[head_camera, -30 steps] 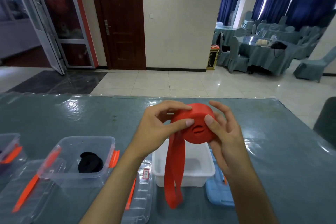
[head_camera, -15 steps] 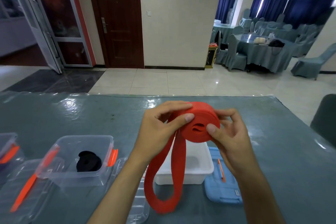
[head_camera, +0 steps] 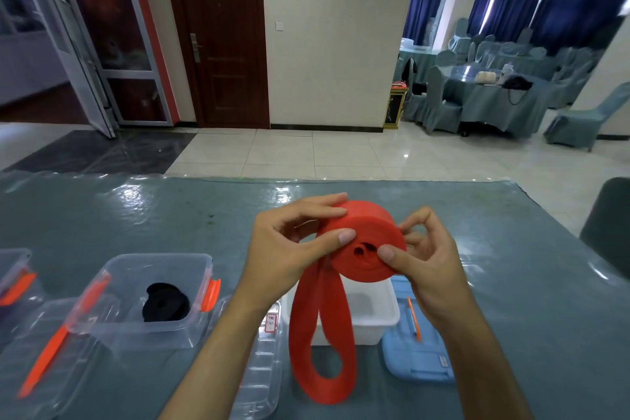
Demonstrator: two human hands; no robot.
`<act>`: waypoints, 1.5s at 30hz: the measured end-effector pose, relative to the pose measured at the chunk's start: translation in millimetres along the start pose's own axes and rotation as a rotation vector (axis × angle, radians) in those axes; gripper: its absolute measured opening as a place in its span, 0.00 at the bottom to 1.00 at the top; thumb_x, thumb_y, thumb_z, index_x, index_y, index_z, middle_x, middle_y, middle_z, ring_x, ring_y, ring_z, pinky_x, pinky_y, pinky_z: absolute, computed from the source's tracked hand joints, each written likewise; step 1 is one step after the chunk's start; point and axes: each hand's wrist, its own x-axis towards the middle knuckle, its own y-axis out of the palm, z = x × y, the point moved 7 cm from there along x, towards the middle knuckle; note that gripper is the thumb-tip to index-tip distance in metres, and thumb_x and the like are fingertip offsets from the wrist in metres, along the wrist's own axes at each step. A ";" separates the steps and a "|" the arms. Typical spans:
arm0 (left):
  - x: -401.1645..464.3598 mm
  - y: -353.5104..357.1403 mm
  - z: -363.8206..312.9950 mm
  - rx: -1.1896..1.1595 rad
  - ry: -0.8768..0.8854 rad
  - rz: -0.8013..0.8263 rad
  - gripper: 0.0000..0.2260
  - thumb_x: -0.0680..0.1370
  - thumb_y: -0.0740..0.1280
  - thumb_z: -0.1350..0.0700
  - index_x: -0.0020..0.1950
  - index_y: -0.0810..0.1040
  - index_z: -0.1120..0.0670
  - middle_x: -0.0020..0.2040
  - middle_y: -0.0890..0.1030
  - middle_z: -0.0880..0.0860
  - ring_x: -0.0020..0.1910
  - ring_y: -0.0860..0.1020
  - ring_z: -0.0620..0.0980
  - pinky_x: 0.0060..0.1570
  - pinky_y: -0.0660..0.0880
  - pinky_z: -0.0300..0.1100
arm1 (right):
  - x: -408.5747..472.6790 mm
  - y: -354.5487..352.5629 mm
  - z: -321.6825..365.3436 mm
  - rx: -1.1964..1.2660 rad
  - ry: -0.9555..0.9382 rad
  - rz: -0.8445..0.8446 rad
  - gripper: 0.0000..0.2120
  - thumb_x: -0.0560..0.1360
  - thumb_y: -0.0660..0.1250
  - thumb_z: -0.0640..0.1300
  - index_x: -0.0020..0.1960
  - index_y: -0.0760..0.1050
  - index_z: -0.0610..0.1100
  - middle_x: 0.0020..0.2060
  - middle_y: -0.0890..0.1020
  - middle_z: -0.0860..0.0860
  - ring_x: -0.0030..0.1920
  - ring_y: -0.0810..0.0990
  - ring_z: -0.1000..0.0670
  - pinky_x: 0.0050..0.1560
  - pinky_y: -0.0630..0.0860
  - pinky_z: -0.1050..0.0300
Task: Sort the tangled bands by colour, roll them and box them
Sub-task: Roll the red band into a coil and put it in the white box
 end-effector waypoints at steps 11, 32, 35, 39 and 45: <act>3.1 -2.4 2.6 0.060 -0.017 -0.035 0.13 0.72 0.81 0.54 0.56 0.89 0.47 0.57 0.88 0.50 0.58 0.86 0.51 0.59 0.81 0.43 | -1.6 1.2 1.6 -0.083 0.009 -0.004 0.22 0.62 0.84 0.48 0.51 0.77 0.53 0.49 0.88 0.40 0.48 0.89 0.38 0.43 0.85 0.51; 4.2 -5.0 9.9 0.133 -0.046 0.097 0.15 0.75 0.78 0.58 0.60 0.87 0.46 0.60 0.86 0.50 0.61 0.84 0.50 0.62 0.78 0.40 | -5.1 0.3 -5.4 -0.067 -0.035 -0.068 0.20 0.64 0.83 0.51 0.49 0.76 0.51 0.50 0.87 0.45 0.51 0.87 0.42 0.50 0.85 0.51; 1.5 -5.6 16.3 0.127 -0.049 0.010 0.09 0.73 0.80 0.57 0.53 0.89 0.51 0.59 0.87 0.51 0.60 0.85 0.53 0.61 0.80 0.46 | -6.2 2.1 -7.4 -0.122 0.001 -0.030 0.21 0.65 0.83 0.50 0.54 0.78 0.54 0.51 0.88 0.43 0.49 0.88 0.38 0.46 0.86 0.48; 1.1 -2.7 22.4 0.157 -0.108 0.162 0.14 0.77 0.77 0.58 0.62 0.87 0.53 0.62 0.84 0.52 0.64 0.82 0.51 0.65 0.77 0.44 | -7.4 -3.2 -1.9 -0.048 -0.102 -0.097 0.21 0.68 0.83 0.46 0.59 0.83 0.52 0.54 0.88 0.45 0.54 0.88 0.44 0.49 0.86 0.52; 1.4 -5.9 16.0 0.251 -0.029 0.206 0.15 0.74 0.79 0.55 0.59 0.87 0.46 0.59 0.86 0.46 0.63 0.82 0.51 0.63 0.76 0.39 | -7.6 1.7 -10.7 -0.150 0.010 0.019 0.23 0.64 0.83 0.49 0.53 0.75 0.56 0.46 0.88 0.41 0.44 0.88 0.40 0.43 0.86 0.50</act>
